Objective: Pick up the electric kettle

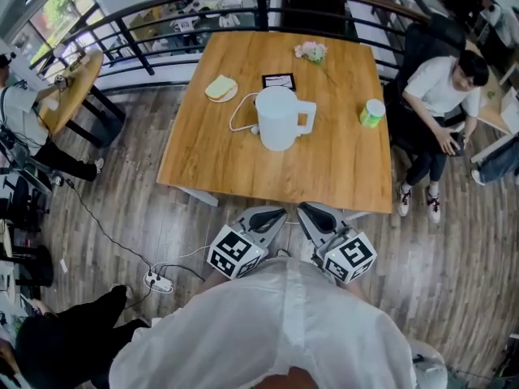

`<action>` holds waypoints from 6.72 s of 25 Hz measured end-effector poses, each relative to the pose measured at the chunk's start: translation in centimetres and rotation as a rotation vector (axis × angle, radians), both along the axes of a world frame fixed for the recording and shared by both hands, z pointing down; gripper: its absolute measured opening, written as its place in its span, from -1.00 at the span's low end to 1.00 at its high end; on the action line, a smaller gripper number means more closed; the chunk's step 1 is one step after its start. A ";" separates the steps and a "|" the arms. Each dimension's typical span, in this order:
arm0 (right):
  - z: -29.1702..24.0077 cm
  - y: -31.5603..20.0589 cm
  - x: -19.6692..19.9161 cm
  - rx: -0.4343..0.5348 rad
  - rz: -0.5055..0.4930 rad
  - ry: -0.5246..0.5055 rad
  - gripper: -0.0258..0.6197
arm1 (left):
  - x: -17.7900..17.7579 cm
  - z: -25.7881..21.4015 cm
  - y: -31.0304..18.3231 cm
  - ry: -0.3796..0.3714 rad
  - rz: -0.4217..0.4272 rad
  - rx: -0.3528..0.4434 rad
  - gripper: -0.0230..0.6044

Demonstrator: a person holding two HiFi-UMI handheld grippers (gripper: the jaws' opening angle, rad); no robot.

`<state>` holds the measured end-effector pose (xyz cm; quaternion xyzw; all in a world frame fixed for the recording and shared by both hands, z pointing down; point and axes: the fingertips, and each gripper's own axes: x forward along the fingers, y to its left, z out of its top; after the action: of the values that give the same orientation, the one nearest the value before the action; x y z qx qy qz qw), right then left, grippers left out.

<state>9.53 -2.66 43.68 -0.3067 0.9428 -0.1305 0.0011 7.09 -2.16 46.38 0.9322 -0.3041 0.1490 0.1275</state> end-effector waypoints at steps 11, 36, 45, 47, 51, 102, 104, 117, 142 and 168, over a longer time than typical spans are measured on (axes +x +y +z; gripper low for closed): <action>0.0 -2.1 1.2 0.002 0.013 -0.005 -0.87 | 0.5 -0.6 -1.7 -0.005 -0.010 0.022 -0.88; 0.4 -5.3 1.7 -0.029 0.122 0.021 -0.87 | -2.7 -0.5 -9.2 0.025 0.003 0.083 -0.88; 0.9 -5.7 1.1 -0.049 0.137 0.035 -0.87 | -4.1 -0.3 -12.0 0.041 0.004 0.099 -0.15; 0.9 -5.7 0.9 -0.052 0.141 0.039 -0.87 | -4.3 -0.4 -12.5 0.049 0.002 0.106 -0.05; 1.0 -6.0 0.5 -0.055 0.146 0.046 -0.87 | -4.8 -0.5 -13.5 0.058 0.005 0.125 0.19; 6.3 -8.6 2.8 -0.220 0.297 0.214 -0.87 | -4.3 13.9 -34.1 -0.073 0.045 0.210 0.92; 6.7 -9.5 3.5 -0.220 0.298 0.232 -0.87 | -4.2 13.9 -34.3 -0.069 0.040 0.206 0.92; 9.3 -15.1 4.2 -0.193 0.311 0.289 -0.87 | -4.3 13.7 -34.5 -0.050 0.037 0.215 0.92; 12.5 -24.8 5.0 -0.158 0.393 0.204 -0.47 | -4.3 13.7 -34.6 -0.070 0.033 0.195 0.92; 14.0 -34.1 4.7 -0.047 0.444 0.350 -0.25 | -4.2 13.8 -34.5 -0.074 0.027 0.189 0.92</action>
<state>14.23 -36.71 57.67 -0.5235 0.8351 -0.0938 -0.1404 2.86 -36.69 60.19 0.9380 -0.3088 0.1556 0.0259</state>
